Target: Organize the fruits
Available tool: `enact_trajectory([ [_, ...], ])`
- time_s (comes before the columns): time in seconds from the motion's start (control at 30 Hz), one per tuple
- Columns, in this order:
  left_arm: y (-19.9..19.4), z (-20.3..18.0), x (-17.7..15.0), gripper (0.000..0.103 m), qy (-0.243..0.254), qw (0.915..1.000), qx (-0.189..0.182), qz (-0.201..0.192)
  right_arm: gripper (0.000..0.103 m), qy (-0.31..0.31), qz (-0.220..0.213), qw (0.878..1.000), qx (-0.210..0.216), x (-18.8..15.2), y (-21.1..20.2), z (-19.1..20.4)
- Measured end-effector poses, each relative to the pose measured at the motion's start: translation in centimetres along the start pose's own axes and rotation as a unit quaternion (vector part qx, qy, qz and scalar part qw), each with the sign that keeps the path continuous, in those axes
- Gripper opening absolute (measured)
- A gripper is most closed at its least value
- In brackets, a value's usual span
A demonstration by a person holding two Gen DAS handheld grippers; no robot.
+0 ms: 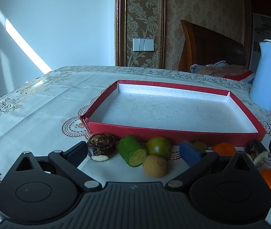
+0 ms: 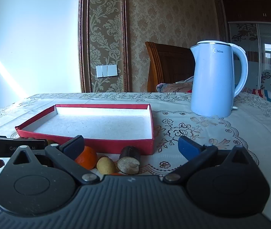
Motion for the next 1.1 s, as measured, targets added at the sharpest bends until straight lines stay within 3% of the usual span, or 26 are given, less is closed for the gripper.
enact_trajectory([
  [0.17,0.0,0.2,-0.1,0.103,-0.002,1.0000,-0.005,0.005,0.103,0.029,0.021,0.999,0.025,-0.2,0.0,-1.1],
  [0.47,-1.6,1.6,-1.2,0.103,-0.015,0.9996,-0.023,0.006,0.103,-0.013,0.058,0.996,0.062,-1.4,-0.8,-1.6],
  [0.57,-2.3,2.0,-1.4,0.103,-0.022,0.9990,-0.039,-0.001,0.103,-0.028,0.052,0.996,0.072,-1.6,-1.5,-1.0],
  [0.67,-2.6,2.4,-1.4,0.103,-0.035,0.9982,-0.048,-0.005,0.090,-0.047,0.054,0.994,0.084,-1.7,-1.8,-0.2],
  [1.1,-2.3,1.3,-1.9,0.103,-0.021,0.9974,-0.066,0.019,0.080,-0.050,0.107,0.989,0.093,-3.0,-0.6,0.5],
])
Point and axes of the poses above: each gripper's, at about its wrist camera, not at the fingertips, and y roughly the way its jaws point, z to its left, x to its top, the point moved 8 cm from there along y, roughly the way its jaws point, and after that the axes turned 1 degree about x, right-handed, at the moved point
